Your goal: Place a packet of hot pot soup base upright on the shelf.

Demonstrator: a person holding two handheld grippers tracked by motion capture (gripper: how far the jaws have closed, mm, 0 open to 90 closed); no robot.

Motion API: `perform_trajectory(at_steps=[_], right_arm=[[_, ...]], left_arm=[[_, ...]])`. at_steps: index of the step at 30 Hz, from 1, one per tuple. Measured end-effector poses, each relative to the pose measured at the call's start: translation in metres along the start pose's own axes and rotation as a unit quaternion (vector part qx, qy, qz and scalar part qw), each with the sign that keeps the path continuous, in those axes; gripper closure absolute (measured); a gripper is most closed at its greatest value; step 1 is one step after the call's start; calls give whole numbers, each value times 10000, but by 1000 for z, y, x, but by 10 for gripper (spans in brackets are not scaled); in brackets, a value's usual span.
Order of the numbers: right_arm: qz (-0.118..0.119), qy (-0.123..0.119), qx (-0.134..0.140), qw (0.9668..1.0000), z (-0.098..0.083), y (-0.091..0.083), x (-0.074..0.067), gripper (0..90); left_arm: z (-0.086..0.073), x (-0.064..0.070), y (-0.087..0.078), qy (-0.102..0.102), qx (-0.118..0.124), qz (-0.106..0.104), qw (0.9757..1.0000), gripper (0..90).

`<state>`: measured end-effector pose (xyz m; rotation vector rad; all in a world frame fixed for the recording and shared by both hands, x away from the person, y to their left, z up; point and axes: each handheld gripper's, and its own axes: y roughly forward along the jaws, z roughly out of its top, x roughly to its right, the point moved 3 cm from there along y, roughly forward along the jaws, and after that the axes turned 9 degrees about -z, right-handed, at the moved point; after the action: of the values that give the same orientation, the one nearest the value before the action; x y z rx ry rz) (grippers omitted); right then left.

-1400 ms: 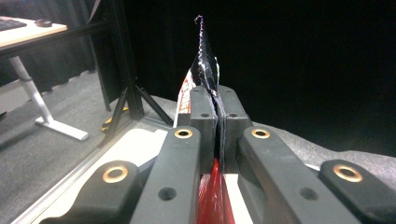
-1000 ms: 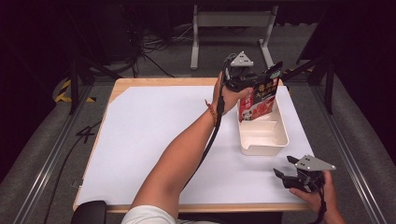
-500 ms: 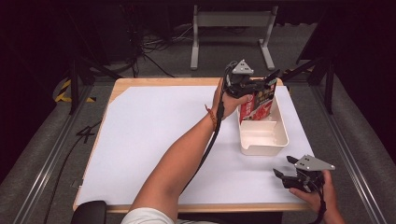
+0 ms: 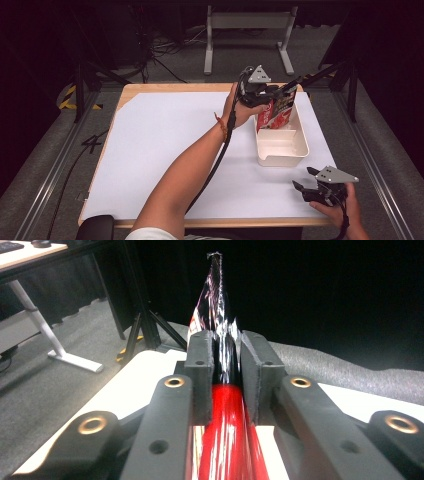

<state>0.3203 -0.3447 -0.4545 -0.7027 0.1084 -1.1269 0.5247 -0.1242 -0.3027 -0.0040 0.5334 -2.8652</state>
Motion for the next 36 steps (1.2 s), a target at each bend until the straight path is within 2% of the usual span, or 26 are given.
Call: perform_trajectory(at_steps=[2,4,9,11,15,16,24,25,27,29,31,36], right_arm=[[-4,12,-6,10000,0,0,0,287],[8,7,-2,10000,0,0,0,287],[1,-9,-12,10000,0,0,-1,287],[-10,-5,-8,10000,0,0,0,287],[-1,-9,-27,10000,0,1,-1,287],[3,-16,-30,10000,0,1,-1,287],[-17,-18,-29,10000,0,1,-1,287],[-17,-9,-29,10000,0,1,-1,287],[-19,-13,-31,10000,0,1,-1,287],[-16,-20,-30,10000,0,1,-1,287],[-34,-17,-24,10000,1,1,-1,287],[-36,-25,-25,10000,1,1,-1,287]], left_arm=[[0,2,-5,104,-84,87,9999,731],[-1,2,-10,127,-97,28,9999,714],[-3,4,-21,220,-237,112,9994,684],[-5,5,-24,280,-297,61,9992,678],[-9,7,-29,386,-459,88,9982,645],[-10,7,-29,334,-467,95,9983,633],[-14,7,-37,388,-667,230,9968,542],[-16,7,-38,409,-691,184,9966,542],[-17,8,-39,449,-722,288,9960,509],[-19,8,-40,466,-761,271,9956,486],[-20,9,-42,502,-833,373,9946,465],[-21,11,-47,537,-852,428,9940,426]])
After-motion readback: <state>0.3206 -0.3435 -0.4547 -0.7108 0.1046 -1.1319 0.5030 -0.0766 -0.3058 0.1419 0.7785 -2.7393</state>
